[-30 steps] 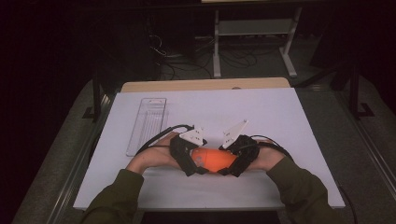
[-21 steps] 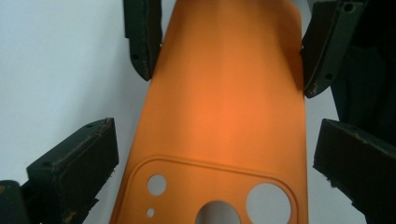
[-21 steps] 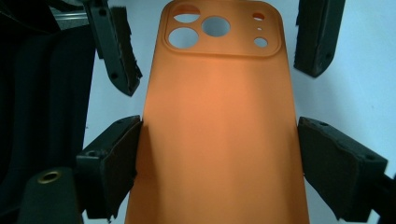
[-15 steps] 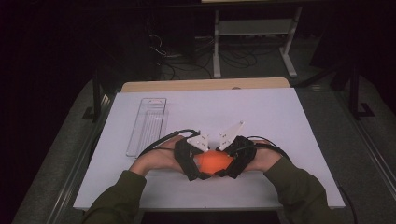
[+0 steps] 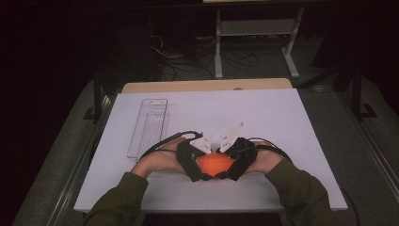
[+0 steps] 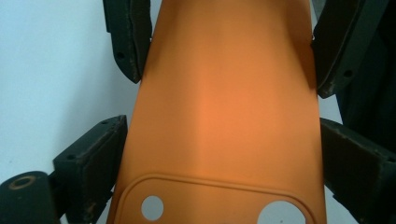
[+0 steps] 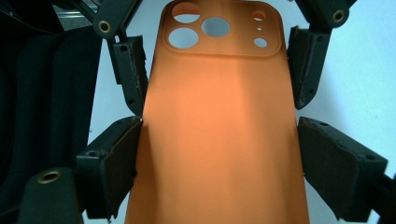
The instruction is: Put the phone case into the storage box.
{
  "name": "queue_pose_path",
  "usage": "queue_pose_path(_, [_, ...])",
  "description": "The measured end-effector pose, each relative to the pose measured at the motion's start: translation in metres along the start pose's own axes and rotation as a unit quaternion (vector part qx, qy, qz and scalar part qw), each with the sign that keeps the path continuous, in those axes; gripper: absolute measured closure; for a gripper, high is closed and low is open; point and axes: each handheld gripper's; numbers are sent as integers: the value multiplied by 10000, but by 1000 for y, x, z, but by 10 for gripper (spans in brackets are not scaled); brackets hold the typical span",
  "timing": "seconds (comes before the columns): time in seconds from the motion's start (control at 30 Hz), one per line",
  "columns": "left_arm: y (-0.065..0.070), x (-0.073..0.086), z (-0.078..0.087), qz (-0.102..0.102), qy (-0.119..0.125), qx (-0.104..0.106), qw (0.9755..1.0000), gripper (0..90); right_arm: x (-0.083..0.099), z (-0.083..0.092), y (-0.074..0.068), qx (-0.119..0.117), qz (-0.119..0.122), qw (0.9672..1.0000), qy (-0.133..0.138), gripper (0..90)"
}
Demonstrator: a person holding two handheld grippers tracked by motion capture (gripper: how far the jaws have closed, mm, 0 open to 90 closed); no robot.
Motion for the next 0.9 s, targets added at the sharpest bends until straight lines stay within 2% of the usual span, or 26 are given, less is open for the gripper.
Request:
queue_pose_path(0.23, [1, 0, -1, -58, -62, 36, 10000, 125, 0, -1, 0, -26, 22, 10000, -6, 151])
queue_pose_path(0.27, [1, 0, 0, -63, -68, 28, 10000, 127, -1, -1, -2, -31, -61, 10000, 11, 151])
queue_pose_path(0.3, [1, 0, 0, -65, -70, 34, 9999, 129, 0, -2, -1, -26, 38, 10000, -9, 151])
queue_pose_path(0.5, [-1, 0, -1, -89, -121, 59, 9999, 137, 0, -2, 0, -18, 67, 10000, -14, 150])
queue_pose_path(0.67, [-1, 0, -3, -4, -154, 96, 9998, 143, 2, -3, -2, 43, 54, 10000, 48, 150])
queue_pose_path(0.9, [-2, -1, -4, 121, -191, 151, 9996, 148, 5, -3, -2, 9, 36, 10000, 79, 138])
Point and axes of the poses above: each handheld gripper's, and its own axes: z roughly backward along the jaws, x roughly out of its underside, y roughly to its right, and after that the axes turned 6 degrees about y, right-handed
